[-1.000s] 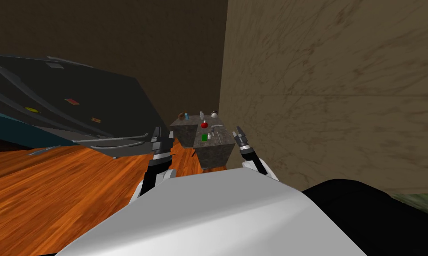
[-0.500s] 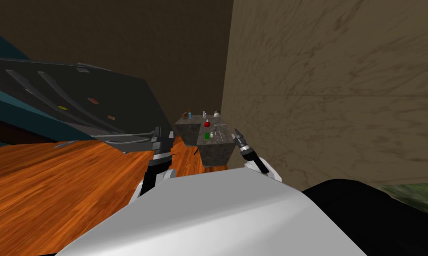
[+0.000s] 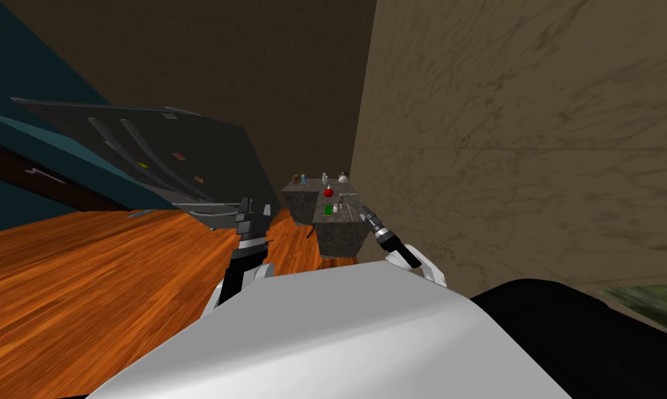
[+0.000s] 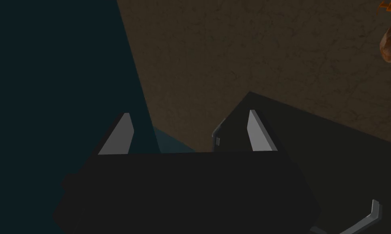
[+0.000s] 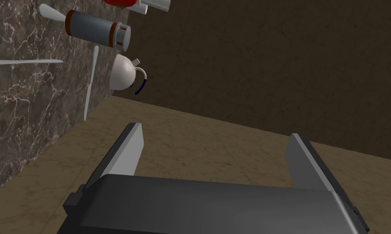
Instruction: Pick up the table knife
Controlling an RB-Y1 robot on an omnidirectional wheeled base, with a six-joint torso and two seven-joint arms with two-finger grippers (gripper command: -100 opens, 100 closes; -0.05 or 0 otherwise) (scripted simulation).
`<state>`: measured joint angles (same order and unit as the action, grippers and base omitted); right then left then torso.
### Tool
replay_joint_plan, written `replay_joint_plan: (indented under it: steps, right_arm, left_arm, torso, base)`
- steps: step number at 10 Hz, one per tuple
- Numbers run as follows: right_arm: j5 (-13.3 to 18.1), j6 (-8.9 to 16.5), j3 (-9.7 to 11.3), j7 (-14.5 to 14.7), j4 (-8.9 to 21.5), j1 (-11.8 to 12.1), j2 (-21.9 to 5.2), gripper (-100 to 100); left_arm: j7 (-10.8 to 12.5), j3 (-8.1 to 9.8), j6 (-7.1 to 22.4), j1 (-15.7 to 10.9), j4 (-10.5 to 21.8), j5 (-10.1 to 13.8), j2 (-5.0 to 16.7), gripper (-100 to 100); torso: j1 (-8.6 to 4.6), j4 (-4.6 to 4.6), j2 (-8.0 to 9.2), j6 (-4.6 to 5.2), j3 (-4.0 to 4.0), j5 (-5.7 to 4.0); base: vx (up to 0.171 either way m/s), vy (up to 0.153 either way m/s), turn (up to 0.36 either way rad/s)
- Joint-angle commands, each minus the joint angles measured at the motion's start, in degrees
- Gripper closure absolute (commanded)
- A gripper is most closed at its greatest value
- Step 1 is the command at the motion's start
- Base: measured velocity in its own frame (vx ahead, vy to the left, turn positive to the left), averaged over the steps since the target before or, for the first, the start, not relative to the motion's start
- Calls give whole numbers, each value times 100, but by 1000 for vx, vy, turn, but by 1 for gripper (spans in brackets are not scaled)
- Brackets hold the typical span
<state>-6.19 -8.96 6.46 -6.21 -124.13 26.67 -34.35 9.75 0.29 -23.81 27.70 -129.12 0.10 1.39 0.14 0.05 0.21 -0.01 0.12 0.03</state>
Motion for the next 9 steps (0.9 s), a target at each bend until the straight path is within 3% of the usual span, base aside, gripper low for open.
replay_joint_plan:
  steps: [1, 4, 6, 9]
  right_arm:
    - [-23, 86, 54, -16, 54, 17, -218, -100]
    - [-179, 464, 205, -127, 200, 65, -748, -100]
    - [-179, 464, 205, -127, 200, 65, -883, -100]
    - [-337, 852, 369, -240, 353, 130, -1434, -100]
  left_arm:
    - [0, 0, 0, 0, 0, 0, 0, 0]
    - [0, 1, 0, 1, 0, 0, 0, 0]
    - [0, 1, 0, 1, 0, 0, 0, 0]
    - [0, 1, 0, 1, 0, 0, 0, 0]
  torso:
    - [0, 0, 0, 0, 0, 0]
    - [-1, -1, -5, 4, -2, 0]
    - [-5, -1, -6, 4, -3, 0]
    - [-6, -1, -8, 4, -4, -1]
  base:
    - [-48, 44, 110]
    - [-45, 55, 159]
    - [-26, 25, 36]
    - [-38, 45, 173]
